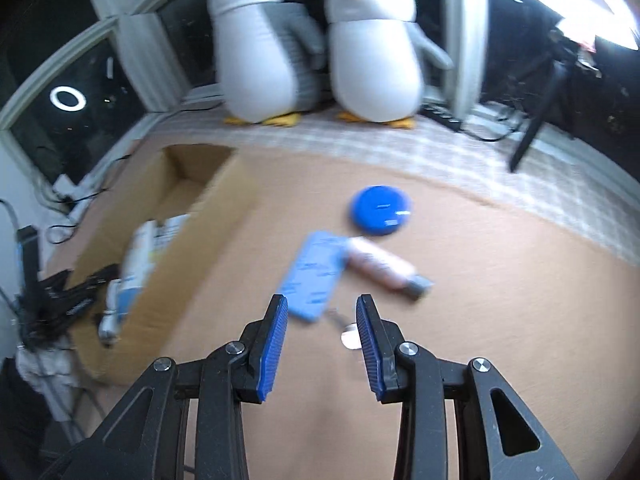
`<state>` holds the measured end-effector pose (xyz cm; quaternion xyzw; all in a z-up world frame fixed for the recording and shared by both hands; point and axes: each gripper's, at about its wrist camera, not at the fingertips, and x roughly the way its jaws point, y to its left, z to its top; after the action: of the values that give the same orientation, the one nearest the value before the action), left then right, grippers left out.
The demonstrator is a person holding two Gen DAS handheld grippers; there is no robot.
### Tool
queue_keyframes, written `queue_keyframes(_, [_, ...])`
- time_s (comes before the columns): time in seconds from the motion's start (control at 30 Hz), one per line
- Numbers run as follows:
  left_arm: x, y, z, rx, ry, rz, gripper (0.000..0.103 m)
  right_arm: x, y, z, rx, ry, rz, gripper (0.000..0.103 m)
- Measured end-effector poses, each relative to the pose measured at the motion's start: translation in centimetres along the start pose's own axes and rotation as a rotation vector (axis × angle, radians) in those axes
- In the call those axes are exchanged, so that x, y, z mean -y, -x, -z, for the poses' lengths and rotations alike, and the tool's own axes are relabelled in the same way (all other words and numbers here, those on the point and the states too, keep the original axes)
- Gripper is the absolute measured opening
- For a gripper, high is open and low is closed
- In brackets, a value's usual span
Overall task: Organize rigid objects
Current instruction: 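Move the right gripper to the pink COC tube and grasp it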
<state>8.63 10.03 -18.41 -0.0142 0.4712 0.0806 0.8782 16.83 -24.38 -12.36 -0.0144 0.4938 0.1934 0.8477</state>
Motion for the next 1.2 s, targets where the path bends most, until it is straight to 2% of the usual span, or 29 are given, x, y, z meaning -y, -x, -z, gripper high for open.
queue_keyframes(0.2, [0.1, 0.0, -0.1, -0.004, -0.001, -0.005, 0.029, 3.0, -1.2, -1.3, -0.010, 0.034, 0.039, 0.032])
queue_keyframes(0.53, [0.3, -0.1, -0.2, -0.009, -0.009, -0.014, 0.029, 2.8, -5.0, -2.3, -0.068, 0.160, 0.025, 0.032])
queue_keyframes(0.83, [0.4, -0.2, -0.4, -0.012, -0.012, -0.018, 0.029, 2.7, -6.6, -2.2, -0.090, 0.189, 0.036, 0.032])
queue_keyframes(1.1, [0.4, -0.2, -0.4, -0.012, -0.010, -0.018, 0.029, 3.1, -7.3, -2.2, -0.098, 0.159, 0.038, 0.032])
queue_keyframes(1.2, [0.4, -0.2, -0.4, -0.012, -0.011, -0.018, 0.029, 3.2, -7.1, -2.0, -0.091, 0.152, 0.034, 0.026])
